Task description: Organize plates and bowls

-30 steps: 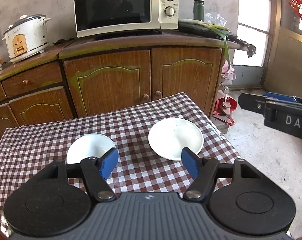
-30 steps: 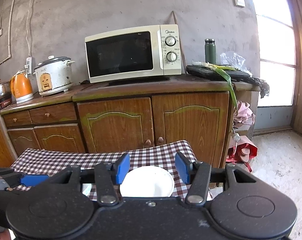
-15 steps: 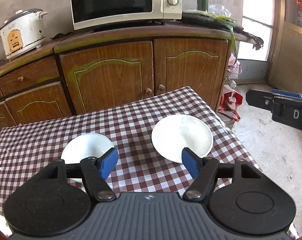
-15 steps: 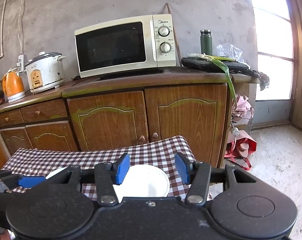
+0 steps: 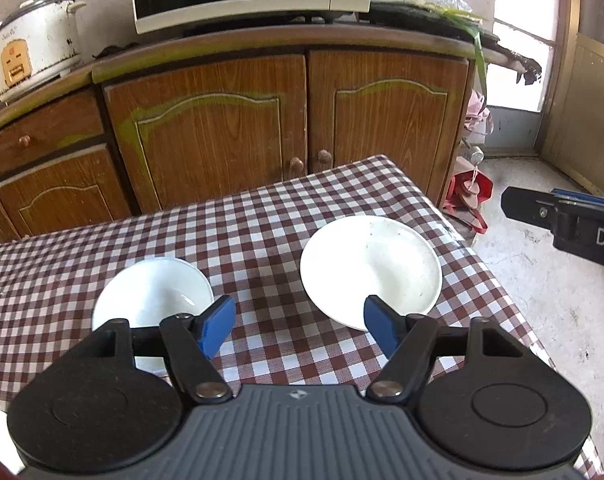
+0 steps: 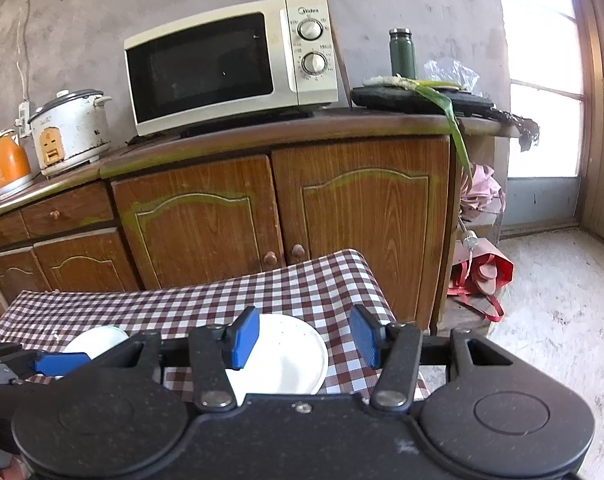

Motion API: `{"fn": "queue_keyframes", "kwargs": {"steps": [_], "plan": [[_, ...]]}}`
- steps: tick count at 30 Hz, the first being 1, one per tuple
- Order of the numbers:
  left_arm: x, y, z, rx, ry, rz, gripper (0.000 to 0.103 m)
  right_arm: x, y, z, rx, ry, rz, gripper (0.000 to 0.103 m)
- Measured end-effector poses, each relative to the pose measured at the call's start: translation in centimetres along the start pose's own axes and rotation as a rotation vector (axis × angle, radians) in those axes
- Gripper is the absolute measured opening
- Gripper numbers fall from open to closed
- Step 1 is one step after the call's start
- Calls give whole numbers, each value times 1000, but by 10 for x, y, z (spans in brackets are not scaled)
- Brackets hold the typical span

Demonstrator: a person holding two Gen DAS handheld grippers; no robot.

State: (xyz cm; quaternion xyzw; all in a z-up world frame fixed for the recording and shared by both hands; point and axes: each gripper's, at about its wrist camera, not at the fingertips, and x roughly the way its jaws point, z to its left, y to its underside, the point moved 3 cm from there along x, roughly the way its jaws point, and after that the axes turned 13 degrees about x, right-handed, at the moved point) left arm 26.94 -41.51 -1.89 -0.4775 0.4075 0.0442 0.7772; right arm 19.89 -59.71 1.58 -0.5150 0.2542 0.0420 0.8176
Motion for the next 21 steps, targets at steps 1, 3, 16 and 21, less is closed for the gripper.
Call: {"fn": "queue_keyframes", "kwargs": {"steps": [1, 3, 16, 21], "plan": [[2, 0, 0, -3, 2, 1, 73, 3, 1, -1, 1, 0, 3, 62], [8, 0, -1, -8, 5, 4, 73, 9, 3, -2, 3, 2, 10, 62], [39, 0, -2, 2, 11, 29, 73, 42, 15, -14, 12, 23, 49, 66], [51, 1, -2, 10, 14, 38, 73, 56, 18, -18, 17, 28, 68, 66]]}}
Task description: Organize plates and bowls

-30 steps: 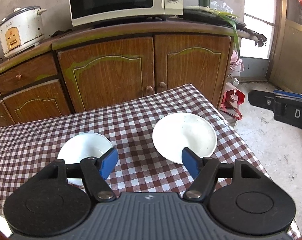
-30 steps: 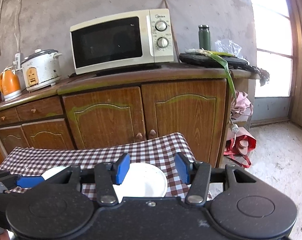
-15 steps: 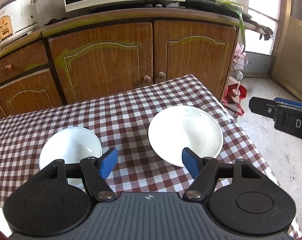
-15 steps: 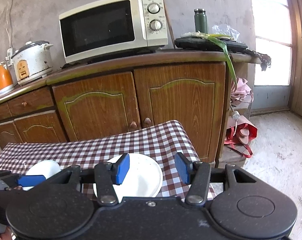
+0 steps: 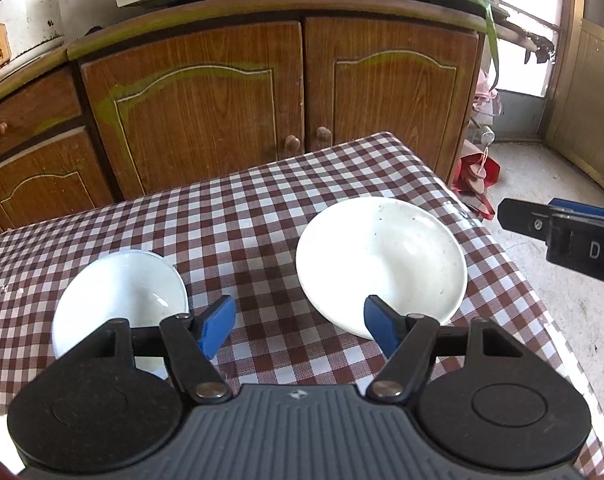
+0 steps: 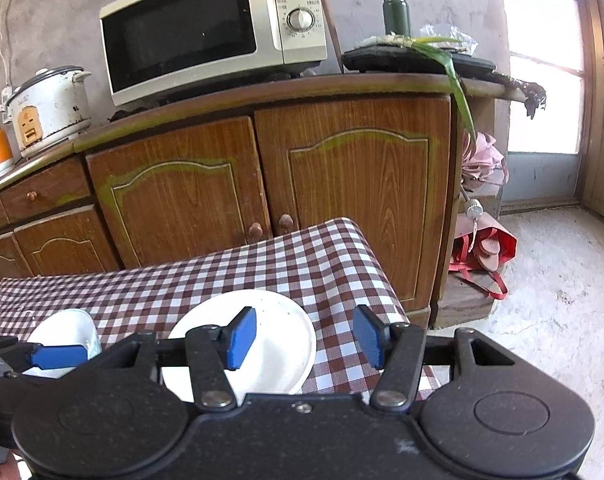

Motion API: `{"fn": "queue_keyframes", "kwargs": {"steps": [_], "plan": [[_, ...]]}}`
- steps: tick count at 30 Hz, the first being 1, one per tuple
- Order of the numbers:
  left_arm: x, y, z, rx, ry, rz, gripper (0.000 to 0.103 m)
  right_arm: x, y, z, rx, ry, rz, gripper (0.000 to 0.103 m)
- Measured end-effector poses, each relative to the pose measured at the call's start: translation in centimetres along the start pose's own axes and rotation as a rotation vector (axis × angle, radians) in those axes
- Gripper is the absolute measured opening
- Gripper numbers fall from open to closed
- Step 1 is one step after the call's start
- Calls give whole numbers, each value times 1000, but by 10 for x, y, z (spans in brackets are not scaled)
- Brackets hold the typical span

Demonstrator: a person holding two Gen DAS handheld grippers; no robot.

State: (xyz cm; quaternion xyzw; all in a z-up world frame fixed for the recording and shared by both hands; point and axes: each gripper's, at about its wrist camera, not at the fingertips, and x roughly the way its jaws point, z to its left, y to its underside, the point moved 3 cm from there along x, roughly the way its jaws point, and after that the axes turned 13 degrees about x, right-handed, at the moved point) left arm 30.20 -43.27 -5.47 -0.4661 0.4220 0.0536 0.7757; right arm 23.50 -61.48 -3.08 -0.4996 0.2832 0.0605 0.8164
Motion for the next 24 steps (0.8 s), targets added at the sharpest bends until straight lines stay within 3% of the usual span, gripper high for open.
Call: {"fn": "queue_keyframes", "kwargs": {"steps": [24], "plan": [[53, -9, 4, -13, 25, 10, 72, 64, 21, -9, 11, 34, 99, 66]]}}
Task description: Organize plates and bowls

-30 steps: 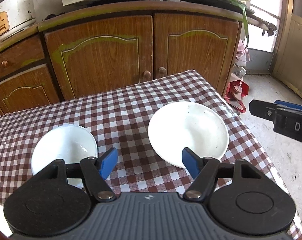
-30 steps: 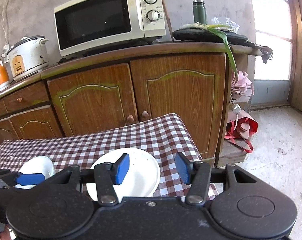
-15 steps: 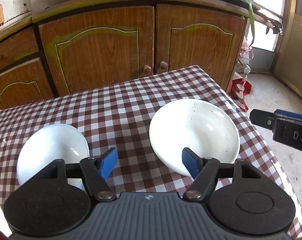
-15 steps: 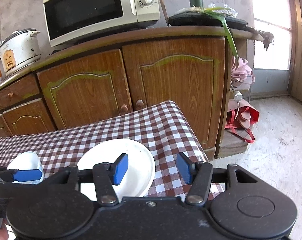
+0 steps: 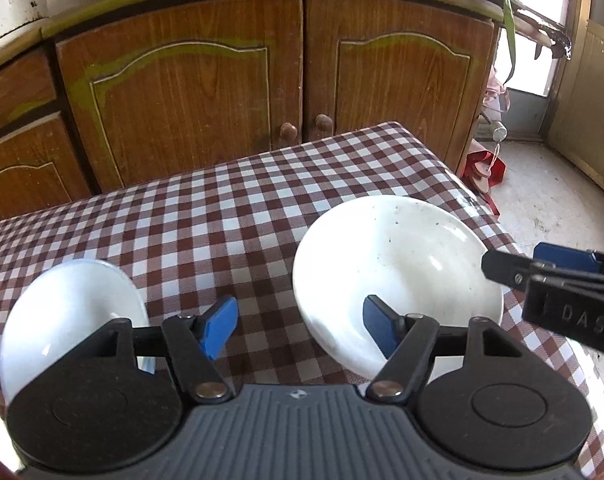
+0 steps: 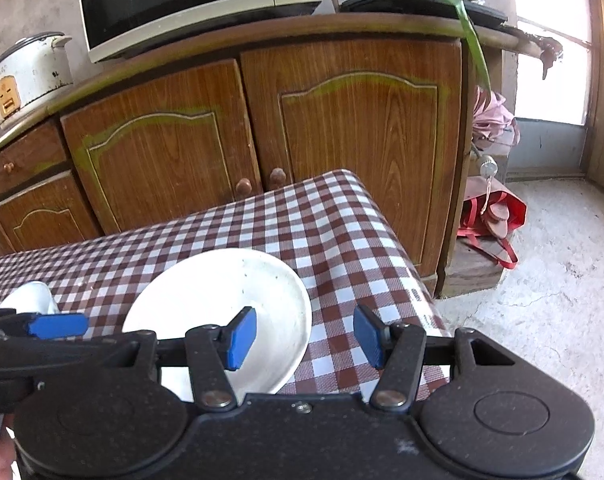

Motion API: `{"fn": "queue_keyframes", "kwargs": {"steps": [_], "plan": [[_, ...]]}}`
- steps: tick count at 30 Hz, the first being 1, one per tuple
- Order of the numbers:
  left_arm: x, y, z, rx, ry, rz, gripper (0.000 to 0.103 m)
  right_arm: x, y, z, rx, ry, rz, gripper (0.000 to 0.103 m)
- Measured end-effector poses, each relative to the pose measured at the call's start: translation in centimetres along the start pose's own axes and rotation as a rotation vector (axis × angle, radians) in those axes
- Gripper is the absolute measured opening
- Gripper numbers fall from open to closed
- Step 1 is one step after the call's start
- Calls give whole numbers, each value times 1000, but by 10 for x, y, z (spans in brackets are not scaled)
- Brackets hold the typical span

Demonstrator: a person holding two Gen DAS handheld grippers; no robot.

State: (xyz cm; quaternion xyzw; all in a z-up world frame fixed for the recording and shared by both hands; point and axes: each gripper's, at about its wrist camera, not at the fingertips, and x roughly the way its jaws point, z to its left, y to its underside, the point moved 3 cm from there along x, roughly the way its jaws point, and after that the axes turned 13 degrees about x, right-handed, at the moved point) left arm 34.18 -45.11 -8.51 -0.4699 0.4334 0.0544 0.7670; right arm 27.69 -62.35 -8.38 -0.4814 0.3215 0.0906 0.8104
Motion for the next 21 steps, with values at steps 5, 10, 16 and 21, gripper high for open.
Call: {"fn": "queue_keyframes", "kwargs": {"steps": [5, 10, 16, 21], "plan": [[13, -3, 0, -3, 14, 3, 70, 12, 4, -4, 22, 0, 15, 66], [27, -2, 0, -8, 19, 11, 61, 24, 6, -7, 33, 6, 21, 66], [47, -1, 5, -61, 63, 36, 46, 39, 12, -9, 64, -21, 42, 66], [50, -4, 4, -83, 104, 4, 29, 51, 16, -5, 67, -37, 57, 26]]}}
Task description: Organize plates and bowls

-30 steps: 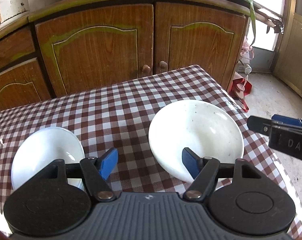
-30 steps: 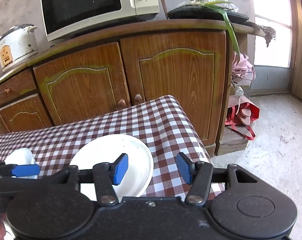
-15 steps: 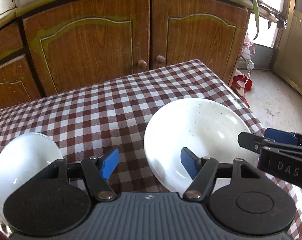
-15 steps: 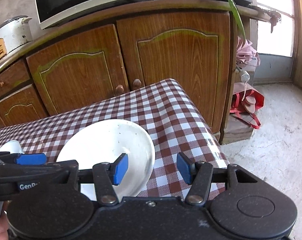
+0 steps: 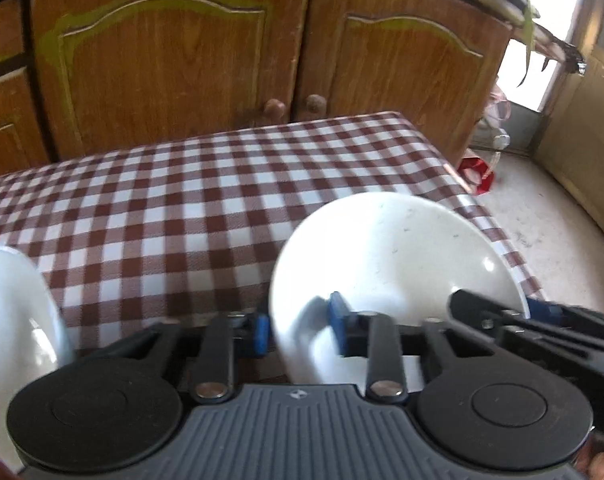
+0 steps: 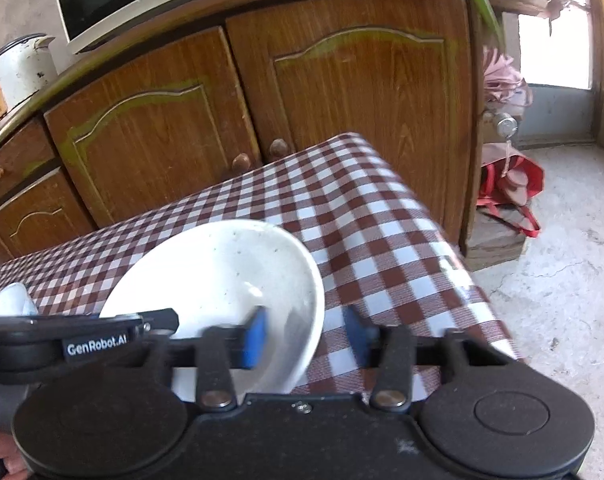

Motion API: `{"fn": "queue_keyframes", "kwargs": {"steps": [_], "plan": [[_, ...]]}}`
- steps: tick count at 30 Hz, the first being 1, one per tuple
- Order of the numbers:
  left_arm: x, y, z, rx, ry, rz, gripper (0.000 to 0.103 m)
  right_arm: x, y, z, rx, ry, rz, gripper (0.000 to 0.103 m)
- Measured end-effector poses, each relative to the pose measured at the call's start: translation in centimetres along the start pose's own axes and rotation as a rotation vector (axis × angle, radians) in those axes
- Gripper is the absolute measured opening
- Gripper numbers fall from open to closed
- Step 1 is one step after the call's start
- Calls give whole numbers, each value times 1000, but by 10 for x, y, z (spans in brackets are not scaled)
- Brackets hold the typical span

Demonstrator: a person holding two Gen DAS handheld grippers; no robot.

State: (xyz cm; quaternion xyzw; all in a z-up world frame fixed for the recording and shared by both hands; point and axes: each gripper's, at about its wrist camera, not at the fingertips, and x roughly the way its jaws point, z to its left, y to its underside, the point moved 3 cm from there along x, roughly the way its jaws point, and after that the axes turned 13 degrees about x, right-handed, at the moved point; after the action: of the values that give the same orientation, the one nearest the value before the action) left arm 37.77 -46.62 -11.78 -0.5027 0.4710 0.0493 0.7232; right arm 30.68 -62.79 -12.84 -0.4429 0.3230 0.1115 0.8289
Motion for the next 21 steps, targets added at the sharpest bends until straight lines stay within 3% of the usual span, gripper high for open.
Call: {"fn": "queue_keyframes", "kwargs": {"steps": [10, 21], "plan": [[-17, 2, 0, 15, -11, -27, 27, -13, 4, 8, -1, -8, -27, 23], [-88, -2, -7, 36, -46, -79, 28, -81, -6, 29, -15, -31, -65, 23]]}}
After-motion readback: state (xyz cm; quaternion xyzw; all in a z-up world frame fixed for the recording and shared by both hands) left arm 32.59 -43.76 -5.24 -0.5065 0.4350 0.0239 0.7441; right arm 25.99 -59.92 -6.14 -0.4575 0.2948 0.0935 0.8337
